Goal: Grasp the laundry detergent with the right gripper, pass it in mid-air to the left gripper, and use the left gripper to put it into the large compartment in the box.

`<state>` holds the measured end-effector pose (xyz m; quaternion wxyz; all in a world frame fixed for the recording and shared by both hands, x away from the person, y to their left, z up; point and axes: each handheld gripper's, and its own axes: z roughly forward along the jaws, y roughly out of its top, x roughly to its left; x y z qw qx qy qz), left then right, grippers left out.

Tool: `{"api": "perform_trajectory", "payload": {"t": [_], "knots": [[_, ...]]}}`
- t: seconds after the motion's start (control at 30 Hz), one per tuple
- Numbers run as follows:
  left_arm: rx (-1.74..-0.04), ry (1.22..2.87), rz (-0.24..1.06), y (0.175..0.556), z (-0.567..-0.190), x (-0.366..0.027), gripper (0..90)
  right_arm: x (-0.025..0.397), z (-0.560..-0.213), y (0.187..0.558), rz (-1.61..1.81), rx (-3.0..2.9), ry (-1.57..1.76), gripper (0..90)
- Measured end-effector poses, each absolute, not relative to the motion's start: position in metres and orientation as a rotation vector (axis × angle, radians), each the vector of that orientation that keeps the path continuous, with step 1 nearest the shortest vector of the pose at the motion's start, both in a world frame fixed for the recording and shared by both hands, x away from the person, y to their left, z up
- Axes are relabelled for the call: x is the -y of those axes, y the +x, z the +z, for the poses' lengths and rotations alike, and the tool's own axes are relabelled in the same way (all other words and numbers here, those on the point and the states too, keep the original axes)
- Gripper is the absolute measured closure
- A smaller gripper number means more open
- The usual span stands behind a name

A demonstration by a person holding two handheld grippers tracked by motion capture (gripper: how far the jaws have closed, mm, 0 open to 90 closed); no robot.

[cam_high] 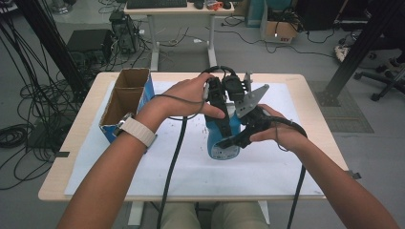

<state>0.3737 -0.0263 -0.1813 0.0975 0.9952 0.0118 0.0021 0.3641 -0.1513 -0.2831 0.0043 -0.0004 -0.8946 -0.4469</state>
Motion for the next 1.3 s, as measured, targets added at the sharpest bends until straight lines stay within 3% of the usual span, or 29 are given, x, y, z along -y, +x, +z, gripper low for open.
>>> {"api": "perform_trajectory", "payload": {"t": [0.4, 0.53, 1.3], "knots": [[-0.016, 2.94, -0.027, 0.3736, -0.1819, 0.0279, 23.5, 0.1505, -0.2843, 0.3645, -1.405, 2.803, 0.014, 43.5], [-0.004, 2.927, -0.062, 0.3709, -0.1829, 0.0288, 37.2, 0.1511, -0.2855, 0.3653, -1.398, 2.815, 0.01, 43.5], [-0.024, 2.937, -0.055, 0.3699, -0.1856, 0.0307, 37.8, 0.1538, -0.2866, 0.3635, -1.355, 2.831, -0.035, 43.7]]}}
